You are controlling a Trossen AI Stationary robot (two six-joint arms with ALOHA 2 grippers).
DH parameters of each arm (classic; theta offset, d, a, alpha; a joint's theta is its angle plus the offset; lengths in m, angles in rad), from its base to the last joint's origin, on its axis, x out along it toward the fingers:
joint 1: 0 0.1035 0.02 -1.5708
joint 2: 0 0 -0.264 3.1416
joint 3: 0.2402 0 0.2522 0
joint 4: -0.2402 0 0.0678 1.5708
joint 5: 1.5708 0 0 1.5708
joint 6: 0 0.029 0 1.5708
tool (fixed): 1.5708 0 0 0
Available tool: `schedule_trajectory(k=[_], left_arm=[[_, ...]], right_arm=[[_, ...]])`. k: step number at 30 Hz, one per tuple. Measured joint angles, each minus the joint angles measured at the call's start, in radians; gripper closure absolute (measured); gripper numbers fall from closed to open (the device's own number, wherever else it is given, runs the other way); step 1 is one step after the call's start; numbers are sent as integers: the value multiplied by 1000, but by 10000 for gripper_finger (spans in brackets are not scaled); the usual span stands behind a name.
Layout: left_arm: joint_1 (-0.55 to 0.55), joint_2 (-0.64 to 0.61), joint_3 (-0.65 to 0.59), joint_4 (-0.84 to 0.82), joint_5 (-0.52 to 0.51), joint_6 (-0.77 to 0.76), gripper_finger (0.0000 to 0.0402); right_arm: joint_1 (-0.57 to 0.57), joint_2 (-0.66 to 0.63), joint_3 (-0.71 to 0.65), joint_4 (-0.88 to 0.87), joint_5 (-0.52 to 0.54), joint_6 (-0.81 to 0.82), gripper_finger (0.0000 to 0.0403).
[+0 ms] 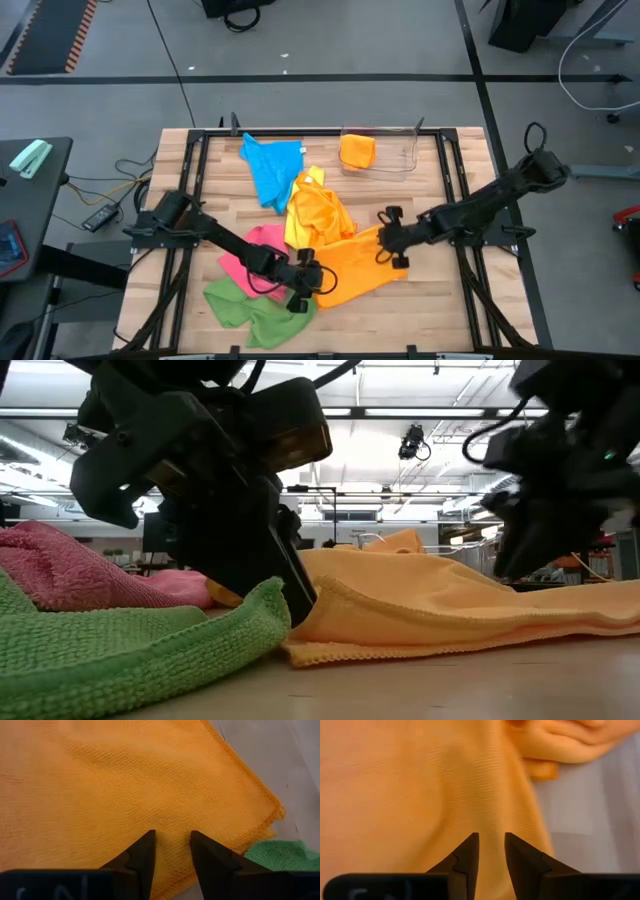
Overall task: Fold microfiber towels
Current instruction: Fold the right orange microfiber cloth
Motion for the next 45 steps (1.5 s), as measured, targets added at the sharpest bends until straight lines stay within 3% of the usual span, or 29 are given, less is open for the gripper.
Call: schedule_trajectory(k=[8, 14, 18, 27, 32, 37, 45], left_arm=[[-12, 0, 0, -8, -2, -24, 273], [-12, 0, 0, -9, 1, -40, 271], [-13, 0, -1, -9, 1, -60, 277], [-19, -41, -7, -44, 20, -61, 275], [-24, -73, -6, -39, 16, -8, 273], [-24, -72, -6, -27, 13, 18, 280], [-21, -170, -3, -46, 4, 127, 289]], right_arm=[[-121, 0, -96, 152, -33, -91, 299], [-188, 0, -150, 153, 101, -9, 306], [-222, 1, -141, 143, 159, 17, 311], [-222, -5, -26, -16, 121, -33, 313], [-166, -5, 41, -16, 19, -36, 313], [-52, 7, 29, 228, -123, -24, 313], [161, 208, 22, 390, -138, 94, 313]])
